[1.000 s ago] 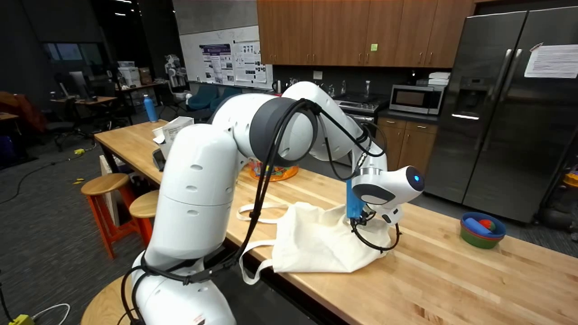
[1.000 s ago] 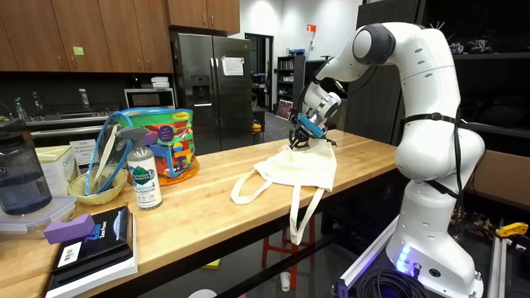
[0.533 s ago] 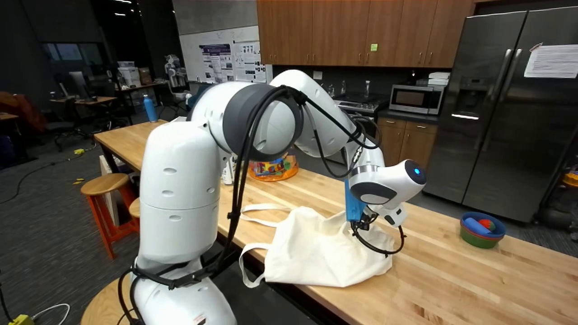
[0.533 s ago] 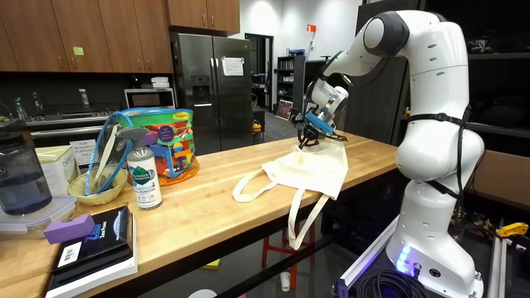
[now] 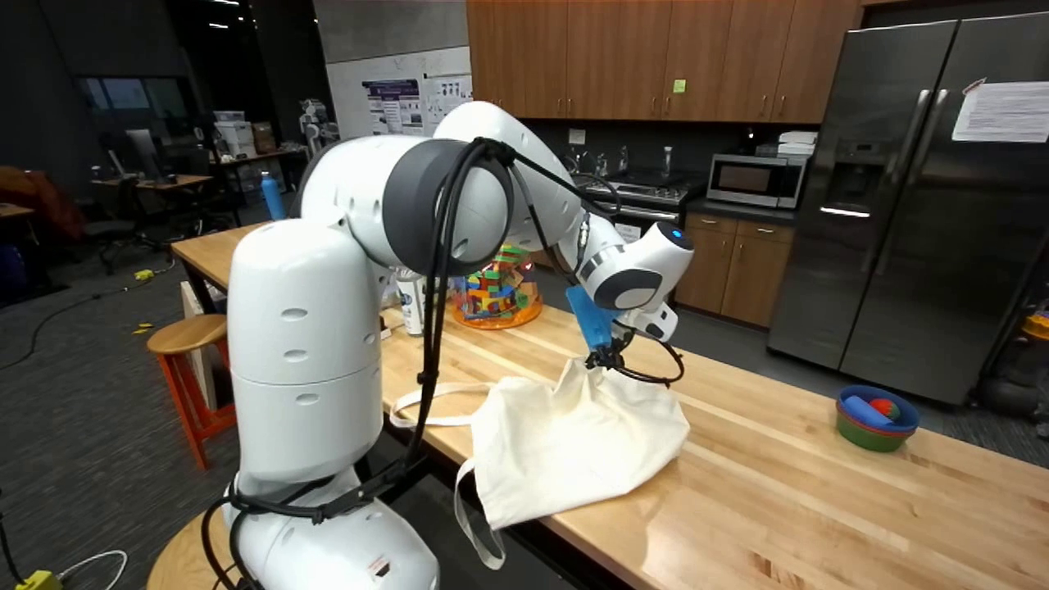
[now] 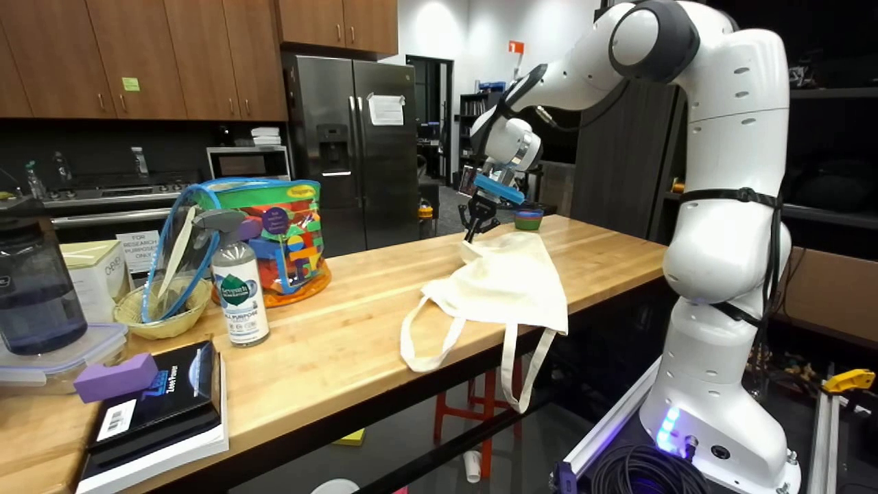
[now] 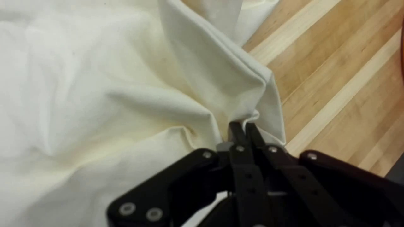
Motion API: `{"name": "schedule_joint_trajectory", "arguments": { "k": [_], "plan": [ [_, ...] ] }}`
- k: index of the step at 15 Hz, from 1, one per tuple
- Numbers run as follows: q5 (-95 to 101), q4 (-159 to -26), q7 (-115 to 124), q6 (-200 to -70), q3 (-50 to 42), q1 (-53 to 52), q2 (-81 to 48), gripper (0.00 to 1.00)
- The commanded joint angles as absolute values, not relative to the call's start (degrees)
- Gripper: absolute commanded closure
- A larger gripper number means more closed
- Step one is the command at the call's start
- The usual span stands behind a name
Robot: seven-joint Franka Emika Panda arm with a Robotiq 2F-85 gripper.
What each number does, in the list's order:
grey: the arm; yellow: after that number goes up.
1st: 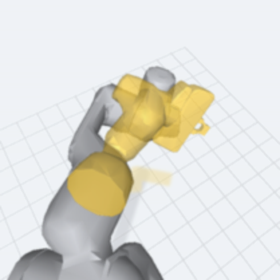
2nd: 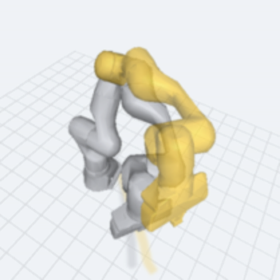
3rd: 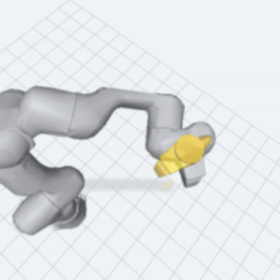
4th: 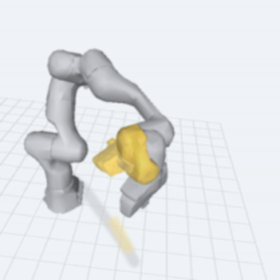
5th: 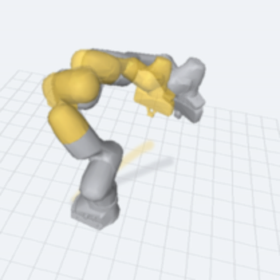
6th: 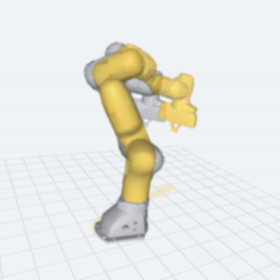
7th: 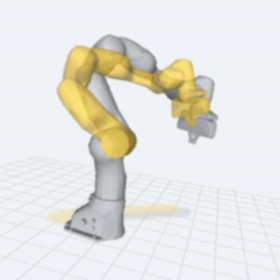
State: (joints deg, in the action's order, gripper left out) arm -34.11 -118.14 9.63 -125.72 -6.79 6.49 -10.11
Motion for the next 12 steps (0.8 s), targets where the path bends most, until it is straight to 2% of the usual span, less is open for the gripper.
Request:
{"name": "schedule_joint_trajectory", "arguments": {
  "k": [1, 5, 6, 7, 8, 11, 12],
  "plan": [
    [-30.8, -114.7, 9.3, -123.0, -3.8, 4.3, -10.7, 0.99],
    [-29.4, -110.3, 7.7, -120.8, -0.6, 2.3, -13.1, 0.99],
    [-29.8, -109.4, 6.3, -120.5, 0.2, 2.0, -13.6, 0.90],
    [-30.3, -112.4, 8.5, -122.4, -0.4, 2.3, -11.9, 0.69],
    [-30.3, -111.9, 8.5, -122.4, 0.0, 2.1, -12.3, 0.91],
    [-30.3, -112.0, 8.5, -122.5, 0.0, 2.1, -12.6, 0.72],
    [-30.3, -112.0, 8.5, -122.5, -0.1, 2.3, -12.6, 0.69]
  ]
}}
